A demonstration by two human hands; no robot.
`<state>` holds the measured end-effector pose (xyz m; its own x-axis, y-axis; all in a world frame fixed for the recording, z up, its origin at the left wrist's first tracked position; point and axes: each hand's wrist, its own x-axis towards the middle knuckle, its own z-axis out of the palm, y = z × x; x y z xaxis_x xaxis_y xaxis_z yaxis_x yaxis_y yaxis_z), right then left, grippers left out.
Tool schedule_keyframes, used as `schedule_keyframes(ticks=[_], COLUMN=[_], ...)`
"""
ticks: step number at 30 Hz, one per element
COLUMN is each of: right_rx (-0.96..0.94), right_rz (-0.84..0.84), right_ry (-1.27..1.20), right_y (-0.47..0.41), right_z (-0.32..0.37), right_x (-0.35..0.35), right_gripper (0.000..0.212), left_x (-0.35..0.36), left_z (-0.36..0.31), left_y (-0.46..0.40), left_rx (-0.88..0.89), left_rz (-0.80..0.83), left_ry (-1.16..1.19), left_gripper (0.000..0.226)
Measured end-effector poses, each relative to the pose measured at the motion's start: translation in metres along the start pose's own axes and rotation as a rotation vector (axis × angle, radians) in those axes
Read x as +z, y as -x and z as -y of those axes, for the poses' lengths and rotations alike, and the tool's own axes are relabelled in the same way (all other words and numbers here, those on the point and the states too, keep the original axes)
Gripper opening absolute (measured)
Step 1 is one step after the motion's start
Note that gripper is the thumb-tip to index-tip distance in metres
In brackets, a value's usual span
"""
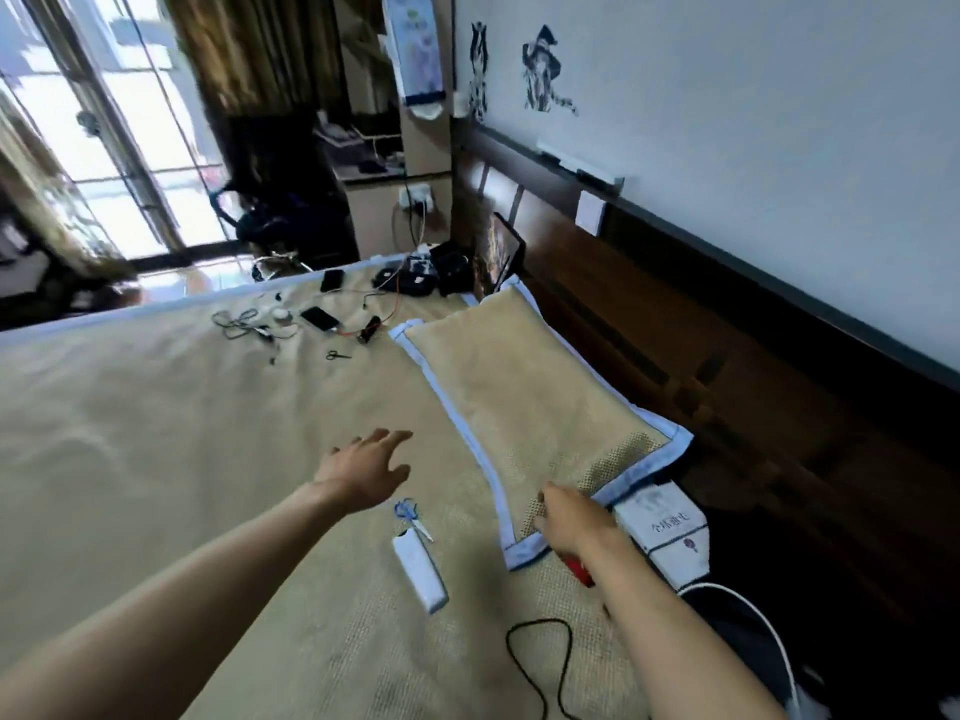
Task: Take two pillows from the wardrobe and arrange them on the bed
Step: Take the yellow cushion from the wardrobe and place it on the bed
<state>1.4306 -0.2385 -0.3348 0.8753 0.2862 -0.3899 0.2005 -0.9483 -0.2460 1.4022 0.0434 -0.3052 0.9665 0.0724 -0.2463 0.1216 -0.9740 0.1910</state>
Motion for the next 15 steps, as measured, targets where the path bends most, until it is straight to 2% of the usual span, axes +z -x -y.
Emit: schedule_keyframes(ticks=[9, 11, 15], right_rx=[-0.281, -0.364, -0.437], right_rz=[-0.078, -0.075, -0.070], right_ry=[0.050, 0.082, 0.117], right_y=[0.058, 0.085, 0.117], right_z=[0.127, 0.170, 0.216], right_x=[0.031, 0.047, 0.049], right_gripper=[0.037, 0.036, 0.040], left_x=[0.019, 0.020, -0.001], left_z=[0.056, 0.085, 0.115], left_y=[0.136, 0.192, 0.245], left_rx=[-0.138, -0.205, -0.220], left_rz=[-0.160, -0.206, -0.218], left_ry=[0.148, 0.117, 0.043], left_gripper=[0.056, 0.056, 0.055])
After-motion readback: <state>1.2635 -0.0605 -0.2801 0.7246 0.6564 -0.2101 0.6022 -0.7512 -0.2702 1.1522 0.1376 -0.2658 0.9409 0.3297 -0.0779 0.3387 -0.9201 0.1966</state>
